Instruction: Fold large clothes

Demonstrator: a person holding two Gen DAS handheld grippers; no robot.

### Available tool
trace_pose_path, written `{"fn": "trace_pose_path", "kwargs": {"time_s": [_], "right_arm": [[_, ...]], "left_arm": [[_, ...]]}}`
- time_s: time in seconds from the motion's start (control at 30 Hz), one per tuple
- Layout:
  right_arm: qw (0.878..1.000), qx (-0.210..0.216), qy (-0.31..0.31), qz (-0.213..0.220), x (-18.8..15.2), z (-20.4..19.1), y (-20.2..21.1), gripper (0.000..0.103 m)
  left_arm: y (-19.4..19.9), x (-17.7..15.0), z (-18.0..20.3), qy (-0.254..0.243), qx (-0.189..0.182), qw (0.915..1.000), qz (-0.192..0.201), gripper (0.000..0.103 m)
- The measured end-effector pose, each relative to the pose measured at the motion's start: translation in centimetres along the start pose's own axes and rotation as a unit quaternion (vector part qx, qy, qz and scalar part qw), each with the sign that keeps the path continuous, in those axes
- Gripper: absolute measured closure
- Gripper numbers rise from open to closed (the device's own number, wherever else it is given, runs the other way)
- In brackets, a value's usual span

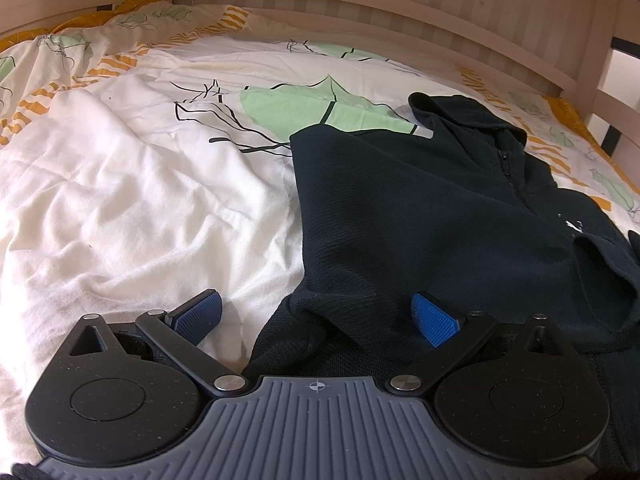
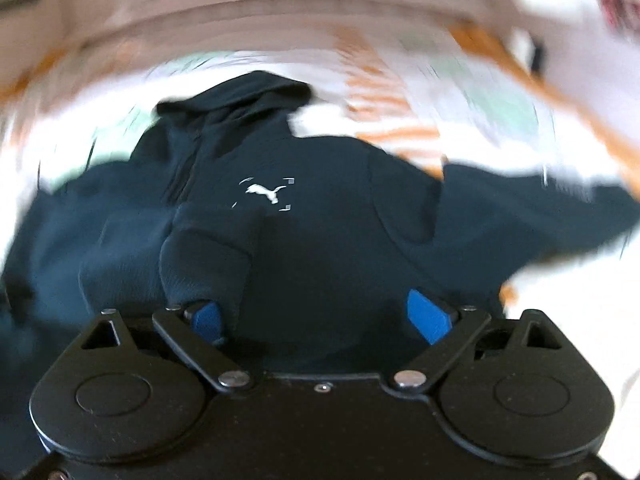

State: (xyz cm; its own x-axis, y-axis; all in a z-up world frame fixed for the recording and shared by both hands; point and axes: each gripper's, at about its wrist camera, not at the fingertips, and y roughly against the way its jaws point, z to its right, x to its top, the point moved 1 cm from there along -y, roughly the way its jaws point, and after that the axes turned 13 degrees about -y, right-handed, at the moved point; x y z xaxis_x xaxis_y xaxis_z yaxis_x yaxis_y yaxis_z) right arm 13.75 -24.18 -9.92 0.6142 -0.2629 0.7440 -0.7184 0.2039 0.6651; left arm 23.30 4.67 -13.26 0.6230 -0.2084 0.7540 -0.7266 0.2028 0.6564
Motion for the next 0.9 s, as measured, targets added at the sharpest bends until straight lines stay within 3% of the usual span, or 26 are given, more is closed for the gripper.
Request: {"fn": "trace_pose_path", "kwargs": {"time_s": [0.1,0.23,0.37,0.57,0.67,0.73,0.77,0.8,0.83,0.9], "right_arm": [[0.998,-0.018,0.057,0.033,-0.8,-1.2,1.3,0.01],[0.985,-0.043,0.144,0.088,-1.6,-3.8,3.0,0.01],[0.964,-0.047,0.224,0.135,-2.1,-6.4,3.9,0.01],[0.935,-0.047,0.315,0.154,-3.9,-9.1,3.7,0.016],[0.917,-0.032,0.362,0.163,-4.8,-10.1,3.5,0.034],[0.911,-0.009,0.383,0.155,-5.2,-10.7,3.2,0.059],[0.91,-0.003,0.385,0.152,-5.2,-10.8,3.1,0.066],[0.91,0.001,0.387,0.151,-5.3,-10.9,2.9,0.084],[0.911,0.003,0.384,0.152,-5.2,-10.9,2.9,0.094],[0.927,0.017,0.344,0.15,-4.2,-10.1,3.0,0.097]], "left_arm": [[0.0,0.0,0.0,0.0,0.0,1.0,0.0,0.0],[0.0,0.0,0.0,0.001,0.0,1.0,0.0,0.0],[0.0,0.0,0.0,0.0,0.0,1.0,0.0,0.0],[0.0,0.0,0.0,0.001,-0.001,1.0,0.001,0.0],[0.1,0.0,0.0,0.001,-0.001,1.0,0.001,0.0],[0.1,0.0,0.0,0.001,0.0,1.0,0.001,0.0],[0.1,0.0,0.0,0.001,0.0,1.0,0.001,0.0],[0.1,0.0,0.0,0.001,-0.001,1.0,0.001,0.0],[0.1,0.0,0.0,0.001,0.0,1.0,0.001,0.0],[0.1,0.0,0.0,0.001,0.0,1.0,0.001,0.0]]}}
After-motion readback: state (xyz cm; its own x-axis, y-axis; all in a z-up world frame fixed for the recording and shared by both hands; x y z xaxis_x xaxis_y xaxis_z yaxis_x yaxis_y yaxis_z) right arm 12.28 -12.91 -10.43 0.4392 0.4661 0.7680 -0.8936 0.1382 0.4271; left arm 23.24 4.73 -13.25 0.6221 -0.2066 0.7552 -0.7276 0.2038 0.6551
